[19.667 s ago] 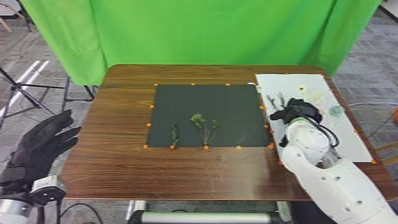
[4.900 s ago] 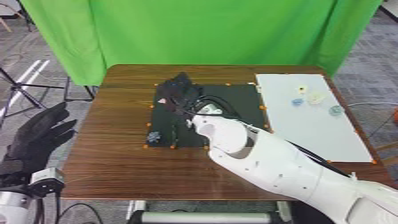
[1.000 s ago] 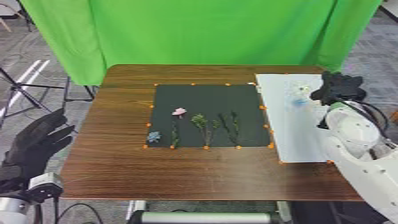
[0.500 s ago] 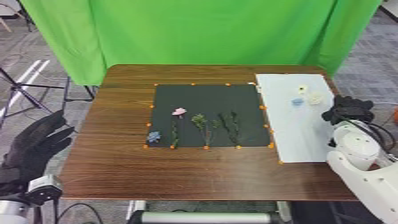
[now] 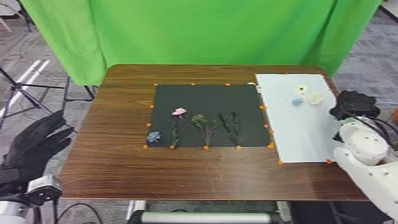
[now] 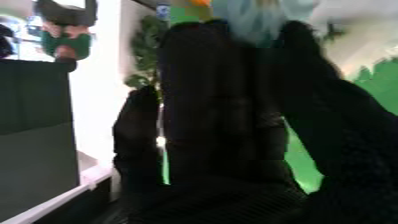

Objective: Arrange flowers

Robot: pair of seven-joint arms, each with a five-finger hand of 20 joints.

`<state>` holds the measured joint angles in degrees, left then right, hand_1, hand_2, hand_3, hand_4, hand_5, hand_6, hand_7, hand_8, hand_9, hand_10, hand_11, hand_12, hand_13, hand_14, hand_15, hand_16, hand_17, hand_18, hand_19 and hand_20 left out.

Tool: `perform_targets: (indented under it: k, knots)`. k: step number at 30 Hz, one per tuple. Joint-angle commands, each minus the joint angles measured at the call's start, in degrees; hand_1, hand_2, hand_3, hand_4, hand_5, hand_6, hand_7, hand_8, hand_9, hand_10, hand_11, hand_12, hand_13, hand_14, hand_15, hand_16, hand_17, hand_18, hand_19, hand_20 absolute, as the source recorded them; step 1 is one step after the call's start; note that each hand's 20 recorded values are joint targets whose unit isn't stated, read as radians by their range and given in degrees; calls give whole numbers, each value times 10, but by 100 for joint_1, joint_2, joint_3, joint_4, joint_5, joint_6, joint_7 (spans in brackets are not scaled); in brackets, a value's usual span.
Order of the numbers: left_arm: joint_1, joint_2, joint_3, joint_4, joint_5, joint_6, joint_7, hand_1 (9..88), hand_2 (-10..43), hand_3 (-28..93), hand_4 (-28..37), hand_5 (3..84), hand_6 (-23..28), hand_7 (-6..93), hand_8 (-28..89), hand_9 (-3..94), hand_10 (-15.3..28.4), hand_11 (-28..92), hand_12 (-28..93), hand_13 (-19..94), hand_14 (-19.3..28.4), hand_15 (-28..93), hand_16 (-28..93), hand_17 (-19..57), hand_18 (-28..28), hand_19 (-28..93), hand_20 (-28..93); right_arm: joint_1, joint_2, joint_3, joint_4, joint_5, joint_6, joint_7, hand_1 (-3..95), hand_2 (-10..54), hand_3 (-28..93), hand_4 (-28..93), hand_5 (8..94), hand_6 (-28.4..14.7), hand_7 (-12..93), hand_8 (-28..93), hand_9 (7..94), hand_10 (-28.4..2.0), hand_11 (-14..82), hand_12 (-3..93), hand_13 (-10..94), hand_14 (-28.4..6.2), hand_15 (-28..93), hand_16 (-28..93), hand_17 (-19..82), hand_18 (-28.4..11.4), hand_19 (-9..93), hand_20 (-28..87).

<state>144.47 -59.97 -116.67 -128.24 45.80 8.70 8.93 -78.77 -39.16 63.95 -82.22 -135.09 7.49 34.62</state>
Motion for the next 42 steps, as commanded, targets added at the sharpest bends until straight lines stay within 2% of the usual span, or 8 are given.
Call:
perform_targets:
  k: [1, 15, 19, 23, 27, 31, 35, 42]
  knots:
    - [60, -36, -14, -27, -32, 40, -35, 275, -14, 718, -261, 286, 20, 245, -126, 232, 105, 230, 166, 209, 136, 308, 15, -83, 195, 428, 91, -338, 10, 165, -245, 116, -101, -203, 511, -94, 801, -283, 699, 36, 480, -15, 853, -40, 181, 497, 808, -6, 480, 362, 303, -180, 802, 515]
    - [34, -33, 2, -9, -29, 1, -55, 274, -13, 718, -260, 287, 21, 243, -126, 232, 106, 231, 163, 208, 137, 311, 15, -83, 195, 429, 91, -696, 73, 319, -723, -356, 908, 78, 487, -95, 851, -283, 704, 27, 487, 32, 854, -47, 207, 542, 806, -7, 528, 389, 304, -185, 806, 535]
    - [38, -21, -13, -4, -32, 1, -50, 274, -13, 719, -259, 287, 20, 243, -126, 232, 105, 230, 164, 209, 136, 310, 14, -83, 195, 429, 91, -833, 88, 529, -1022, -379, 28, 415, 427, -95, 833, -282, 594, 19, 504, 14, 755, -64, 227, 501, 718, -26, 579, 352, 260, -188, 798, 552]
    - [34, 2, -10, 15, -42, -14, -57, 274, -13, 718, -259, 286, 20, 243, -125, 232, 105, 230, 164, 209, 136, 310, 15, -83, 195, 428, 91, -820, 50, 625, -1111, -174, -740, 682, 294, -95, 896, -280, 427, -18, 403, -179, 451, -120, 357, 271, 504, -73, 603, 221, 170, -197, 780, 569]
    - [12, 3, -8, 27, -31, -35, -75, 274, -13, 719, -259, 286, 20, 242, -125, 232, 105, 230, 164, 209, 136, 308, 15, -83, 195, 429, 91, -852, 1, 735, -1143, 123, -1131, 633, 265, -95, 892, -279, 384, -31, 376, -170, 399, -134, 330, 268, 471, -89, 576, 206, 151, -203, 766, 572]
    - [12, 25, -7, 28, -35, -31, -75, 274, -14, 719, -260, 287, 20, 243, -125, 232, 105, 230, 164, 209, 136, 307, 15, -83, 195, 428, 91, -892, -53, 786, -1139, 363, -1306, 547, 254, -95, 883, -272, 373, -35, 350, -156, 419, -134, 300, 254, 501, -86, 546, 196, 153, -208, 758, 575]
    - [-10, 24, 6, 38, -29, -30, -73, 275, -13, 717, -261, 286, 20, 243, -126, 232, 105, 230, 165, 209, 136, 307, 16, -83, 195, 428, 91, -850, -69, 596, -912, 281, -623, 343, 291, -95, 881, -275, 389, -24, 376, -155, 478, -125, 334, 260, 561, -68, 553, 208, 178, -212, 764, 575]
    - [9, -2, -13, 19, -29, -19, -66, 274, -12, 718, -260, 286, 20, 244, -125, 233, 106, 230, 165, 209, 136, 308, 17, -83, 195, 429, 91, -778, -67, 334, -816, -7, 328, 148, 500, -95, 827, -281, 673, 26, 529, -3, 838, -45, 219, 496, 786, -7, 521, 385, 291, -196, 815, 558]
